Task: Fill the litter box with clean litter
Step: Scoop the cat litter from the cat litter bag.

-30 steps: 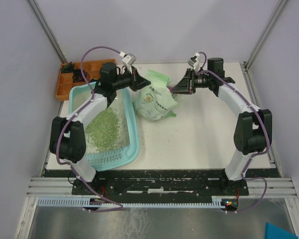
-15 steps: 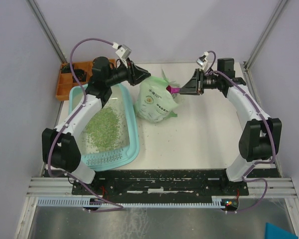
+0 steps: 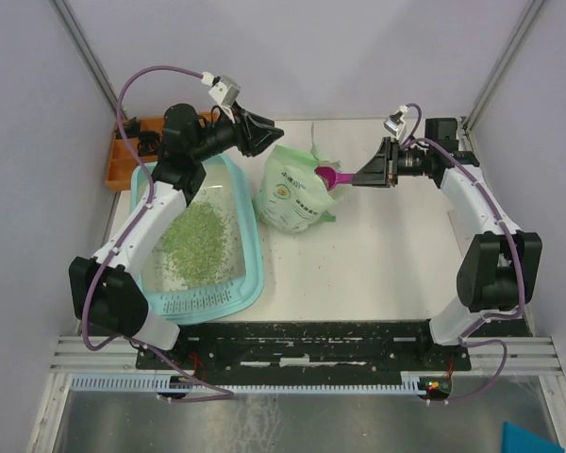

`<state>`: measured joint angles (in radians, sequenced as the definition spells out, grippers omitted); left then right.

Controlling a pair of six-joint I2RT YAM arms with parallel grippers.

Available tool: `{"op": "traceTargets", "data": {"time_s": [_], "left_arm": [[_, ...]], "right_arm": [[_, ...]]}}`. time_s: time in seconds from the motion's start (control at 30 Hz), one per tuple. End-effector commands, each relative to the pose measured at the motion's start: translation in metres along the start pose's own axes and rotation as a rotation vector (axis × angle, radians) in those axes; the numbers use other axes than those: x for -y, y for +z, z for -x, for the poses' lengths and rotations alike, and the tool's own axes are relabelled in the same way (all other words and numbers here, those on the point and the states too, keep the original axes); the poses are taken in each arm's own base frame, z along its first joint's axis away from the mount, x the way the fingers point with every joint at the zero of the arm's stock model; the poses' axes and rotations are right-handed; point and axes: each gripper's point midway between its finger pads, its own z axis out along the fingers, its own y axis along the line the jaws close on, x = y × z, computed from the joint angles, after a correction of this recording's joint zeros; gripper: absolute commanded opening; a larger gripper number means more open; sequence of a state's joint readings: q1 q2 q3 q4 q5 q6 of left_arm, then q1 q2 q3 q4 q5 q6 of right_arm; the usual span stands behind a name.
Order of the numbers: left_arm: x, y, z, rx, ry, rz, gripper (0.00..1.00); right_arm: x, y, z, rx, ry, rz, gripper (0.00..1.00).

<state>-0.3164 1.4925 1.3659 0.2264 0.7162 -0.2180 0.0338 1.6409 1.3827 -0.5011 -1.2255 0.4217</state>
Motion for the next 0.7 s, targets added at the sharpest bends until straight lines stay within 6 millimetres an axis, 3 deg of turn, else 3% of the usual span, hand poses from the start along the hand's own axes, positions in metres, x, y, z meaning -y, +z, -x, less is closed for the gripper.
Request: {"op": "traceTargets", "data": {"time_s": [0.0, 0.33, 0.67], "left_arm": [[0.009, -0.007, 0.032, 0.061, 0.094, 0.013, 0.51], [0.012, -0.019, 0.040, 0.066, 0.130, 0.056, 0.51], [0.014, -0.033, 0.047, 0.068, 0.162, 0.110, 0.51]], "right_arm": [[-0.020, -0.020, -0.002, 0.013, -0.074, 0.048, 0.02], [-0.007, -0.054, -0.003, 0.040, -0.047, 0.001, 0.02], [-0.007, -0.077, -0.008, 0.042, -0.035, -0.005, 0.02]]}}
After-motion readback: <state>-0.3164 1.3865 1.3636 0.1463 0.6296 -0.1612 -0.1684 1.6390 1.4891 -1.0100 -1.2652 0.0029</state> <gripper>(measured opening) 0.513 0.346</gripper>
